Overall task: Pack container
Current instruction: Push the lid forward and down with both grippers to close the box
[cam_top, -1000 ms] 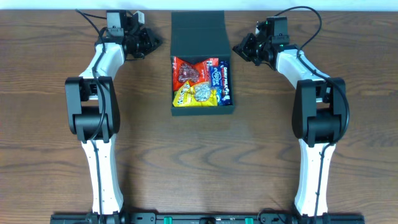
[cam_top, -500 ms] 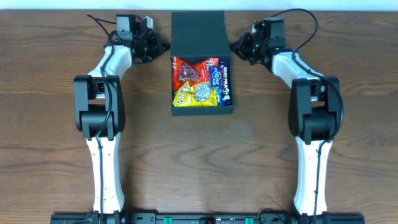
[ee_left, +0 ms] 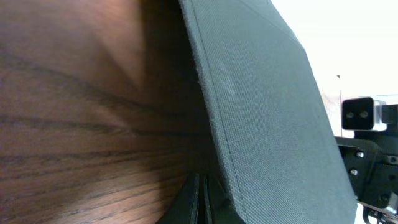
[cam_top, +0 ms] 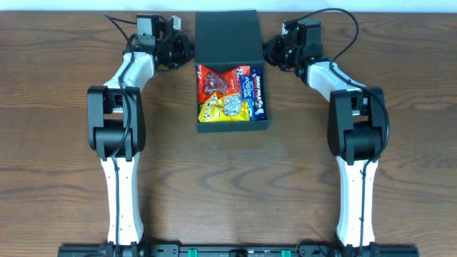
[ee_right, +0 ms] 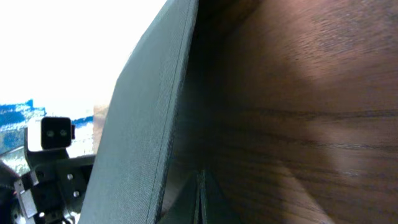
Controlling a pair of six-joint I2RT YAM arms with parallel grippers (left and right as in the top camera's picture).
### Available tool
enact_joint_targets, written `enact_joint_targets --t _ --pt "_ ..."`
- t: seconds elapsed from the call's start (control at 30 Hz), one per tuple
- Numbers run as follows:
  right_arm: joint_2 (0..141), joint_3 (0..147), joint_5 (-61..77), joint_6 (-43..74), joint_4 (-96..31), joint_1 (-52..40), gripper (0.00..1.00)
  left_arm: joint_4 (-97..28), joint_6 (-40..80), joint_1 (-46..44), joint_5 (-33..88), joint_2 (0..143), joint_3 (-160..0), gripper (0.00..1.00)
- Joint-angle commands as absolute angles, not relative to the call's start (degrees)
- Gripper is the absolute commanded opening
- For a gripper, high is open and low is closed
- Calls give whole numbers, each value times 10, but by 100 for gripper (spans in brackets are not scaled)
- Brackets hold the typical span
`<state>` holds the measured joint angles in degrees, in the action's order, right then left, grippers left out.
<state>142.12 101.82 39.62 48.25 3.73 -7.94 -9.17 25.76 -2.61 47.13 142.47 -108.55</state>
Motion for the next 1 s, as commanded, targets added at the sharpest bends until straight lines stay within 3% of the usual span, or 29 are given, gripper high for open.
enact_joint_targets --t 0.0,0.5,0.97 --pt "1430 1039 452 436 41 -75 1 -93 239 -30 514 1431 -1125 6" --pt "1411 1174 560 336 20 -67 1 -325 80 -24 521 1427 -1306 6" --pt "1331 1174 520 77 -299 -69 1 -593 -90 2 522 1426 -1423 6"
